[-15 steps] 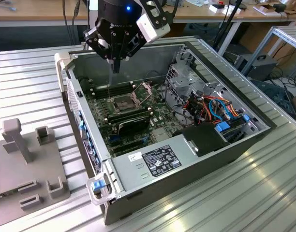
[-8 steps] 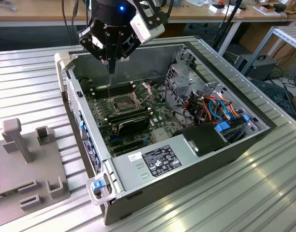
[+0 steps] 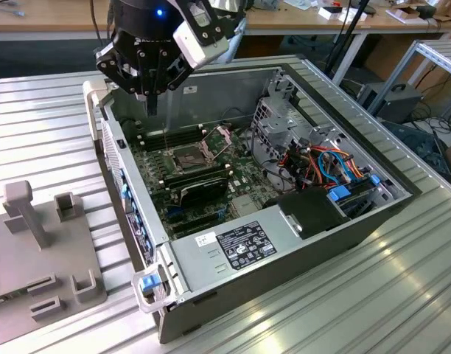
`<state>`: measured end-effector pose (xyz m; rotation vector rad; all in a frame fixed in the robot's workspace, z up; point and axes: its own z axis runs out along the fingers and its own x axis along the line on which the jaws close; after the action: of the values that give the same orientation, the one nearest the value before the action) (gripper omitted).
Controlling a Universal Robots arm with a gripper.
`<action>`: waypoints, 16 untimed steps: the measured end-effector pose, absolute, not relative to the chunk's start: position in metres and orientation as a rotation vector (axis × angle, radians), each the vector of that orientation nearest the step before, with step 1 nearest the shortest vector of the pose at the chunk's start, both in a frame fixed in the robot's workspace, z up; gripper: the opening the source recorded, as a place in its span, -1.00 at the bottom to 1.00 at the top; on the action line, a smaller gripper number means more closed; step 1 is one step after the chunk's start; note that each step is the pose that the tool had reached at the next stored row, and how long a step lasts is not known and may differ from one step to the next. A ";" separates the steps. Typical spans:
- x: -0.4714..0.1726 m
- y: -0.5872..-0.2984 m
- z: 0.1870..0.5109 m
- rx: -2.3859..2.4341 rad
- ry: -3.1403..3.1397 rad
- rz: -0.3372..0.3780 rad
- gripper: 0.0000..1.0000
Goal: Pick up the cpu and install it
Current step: 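Reach for the cpu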
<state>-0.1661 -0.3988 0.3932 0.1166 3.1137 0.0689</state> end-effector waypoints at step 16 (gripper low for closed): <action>-0.212 -0.399 0.393 0.117 3.114 0.069 -0.79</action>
<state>-0.2124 -0.3988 0.3928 0.1166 3.1137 0.0688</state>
